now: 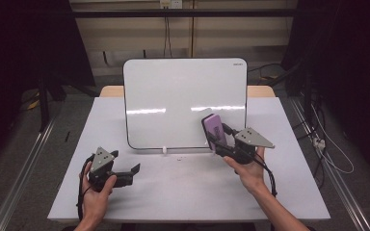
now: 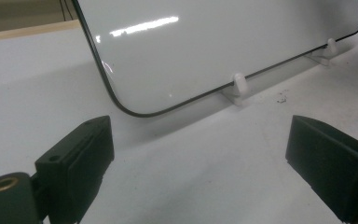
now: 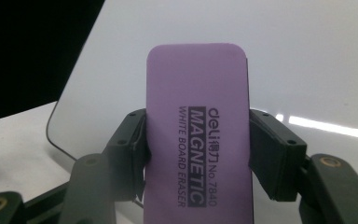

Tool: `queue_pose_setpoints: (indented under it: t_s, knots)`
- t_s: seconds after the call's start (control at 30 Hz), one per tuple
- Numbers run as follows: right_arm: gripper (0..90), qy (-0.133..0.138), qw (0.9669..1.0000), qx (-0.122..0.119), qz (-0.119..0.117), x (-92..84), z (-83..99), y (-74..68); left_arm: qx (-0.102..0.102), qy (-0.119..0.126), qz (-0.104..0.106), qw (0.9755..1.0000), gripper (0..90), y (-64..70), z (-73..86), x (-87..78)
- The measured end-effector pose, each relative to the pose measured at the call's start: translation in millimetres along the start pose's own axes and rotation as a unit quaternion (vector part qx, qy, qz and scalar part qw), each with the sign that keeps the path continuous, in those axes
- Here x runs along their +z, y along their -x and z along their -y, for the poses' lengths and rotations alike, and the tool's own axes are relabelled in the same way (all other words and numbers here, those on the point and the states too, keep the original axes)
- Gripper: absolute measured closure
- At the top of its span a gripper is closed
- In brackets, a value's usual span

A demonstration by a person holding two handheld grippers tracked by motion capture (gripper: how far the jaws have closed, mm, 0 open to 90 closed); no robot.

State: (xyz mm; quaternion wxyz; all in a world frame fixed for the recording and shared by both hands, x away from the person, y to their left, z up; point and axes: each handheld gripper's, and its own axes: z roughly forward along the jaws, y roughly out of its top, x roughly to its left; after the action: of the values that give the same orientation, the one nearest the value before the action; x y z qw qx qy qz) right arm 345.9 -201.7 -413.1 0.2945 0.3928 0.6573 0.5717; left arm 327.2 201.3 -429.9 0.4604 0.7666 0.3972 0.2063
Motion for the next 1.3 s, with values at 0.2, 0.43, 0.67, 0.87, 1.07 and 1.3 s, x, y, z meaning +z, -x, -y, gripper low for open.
queue_pose_setpoints:
  t_s: [0.2, 0.43, 0.67, 0.87, 1.07, 1.3]
  knots:
    - [41.3, -0.005, 0.9996, 0.008, -0.025, 1.9, 3.9, -10.8, -0.008, 0.011, 0.006, 0.9999, 8.2, 4.0, -3.1, 5.2]
    - [41.3, 0.009, 0.9978, 0.029, -0.059, 3.6, 6.2, -22.3, -0.009, 0.048, 0.028, 0.9984, 9.7, 15.3, -15.0, 10.9]
    - [41.2, 0.019, 0.9963, 0.042, -0.073, 5.1, 6.3, -29.0, 0.002, 0.085, 0.061, 0.9945, 7.0, 33.5, -32.6, 13.2]
    - [41.2, 0.021, 0.9950, 0.053, -0.082, 6.5, 7.7, -33.4, -0.009, 0.122, 0.085, 0.9889, 6.6, 48.0, -42.3, 18.3]
    - [41.2, 0.023, 0.9940, 0.058, -0.090, 7.6, 8.9, -38.6, -0.038, 0.148, 0.106, 0.9826, 7.1, 57.5, -51.5, 29.7]
    - [41.2, 0.024, 0.9936, 0.060, -0.092, 8.9, 9.9, -41.7, -0.069, 0.169, 0.117, 0.9761, 10.2, 65.5, -59.4, 43.0]
